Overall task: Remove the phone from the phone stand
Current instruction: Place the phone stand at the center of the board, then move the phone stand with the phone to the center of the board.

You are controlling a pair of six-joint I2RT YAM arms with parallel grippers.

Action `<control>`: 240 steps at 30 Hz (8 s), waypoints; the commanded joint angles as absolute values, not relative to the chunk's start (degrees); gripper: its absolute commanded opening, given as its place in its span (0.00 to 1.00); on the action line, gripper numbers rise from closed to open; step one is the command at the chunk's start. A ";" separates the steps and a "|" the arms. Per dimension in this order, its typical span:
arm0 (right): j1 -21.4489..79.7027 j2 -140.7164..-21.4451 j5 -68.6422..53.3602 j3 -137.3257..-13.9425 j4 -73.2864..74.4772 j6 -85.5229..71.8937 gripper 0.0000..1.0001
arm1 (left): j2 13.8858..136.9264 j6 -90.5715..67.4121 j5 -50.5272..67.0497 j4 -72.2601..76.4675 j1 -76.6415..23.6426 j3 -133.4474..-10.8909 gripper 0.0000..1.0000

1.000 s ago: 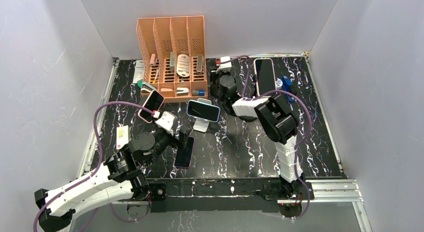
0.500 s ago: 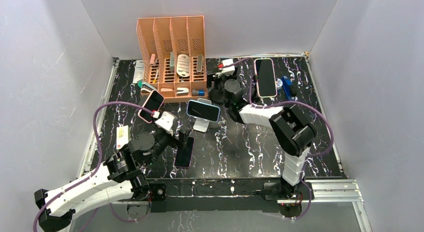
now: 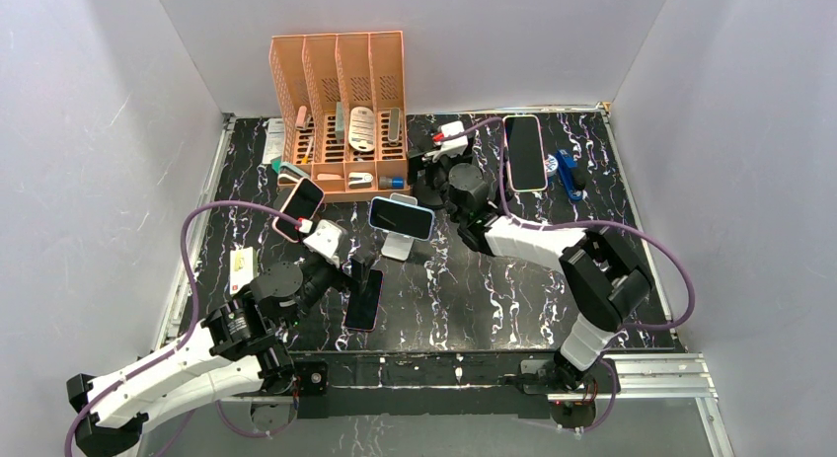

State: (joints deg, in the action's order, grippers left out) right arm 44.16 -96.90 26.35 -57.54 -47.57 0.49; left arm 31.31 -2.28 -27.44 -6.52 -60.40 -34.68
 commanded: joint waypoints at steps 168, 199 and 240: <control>46.18 -72.67 1.85 -93.25 46.63 -19.82 0.42 | 38.34 -25.40 -17.68 13.27 -60.47 -36.35 0.80; 47.95 -75.33 2.90 -94.57 46.16 -22.81 0.93 | 45.22 -33.10 -8.58 20.59 -60.47 -38.79 0.80; 47.92 -48.61 13.97 -75.55 30.32 -27.07 0.99 | 56.78 -43.87 -5.73 27.10 -60.47 -42.28 0.68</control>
State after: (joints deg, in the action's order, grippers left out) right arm 47.66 -52.14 17.08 -76.99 37.06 -27.81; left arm 56.73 -42.78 -6.02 24.58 -60.40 -40.69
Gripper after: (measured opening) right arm 0.985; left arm 0.713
